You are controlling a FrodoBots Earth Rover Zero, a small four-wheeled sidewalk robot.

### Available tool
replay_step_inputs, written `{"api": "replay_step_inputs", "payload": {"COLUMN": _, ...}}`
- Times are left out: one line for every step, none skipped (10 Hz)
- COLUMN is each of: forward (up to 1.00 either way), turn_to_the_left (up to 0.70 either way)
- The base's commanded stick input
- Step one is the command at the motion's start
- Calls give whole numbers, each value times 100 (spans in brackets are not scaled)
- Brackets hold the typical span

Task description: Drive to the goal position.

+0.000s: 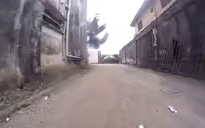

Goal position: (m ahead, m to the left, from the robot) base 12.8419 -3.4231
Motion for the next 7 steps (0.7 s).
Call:
{"api": "replay_step_inputs", "payload": {"forward": 50, "turn_to_the_left": 0}}
{"api": "replay_step_inputs", "payload": {"forward": 50, "turn_to_the_left": 0}}
{"api": "replay_step_inputs", "payload": {"forward": 50, "turn_to_the_left": 0}}
{"api": "replay_step_inputs", "payload": {"forward": 50, "turn_to_the_left": 0}}
{"api": "replay_step_inputs", "payload": {"forward": 50, "turn_to_the_left": 0}}
{"api": "replay_step_inputs", "payload": {"forward": 50, "turn_to_the_left": 0}}
{"api": "replay_step_inputs", "payload": {"forward": 50, "turn_to_the_left": 0}}
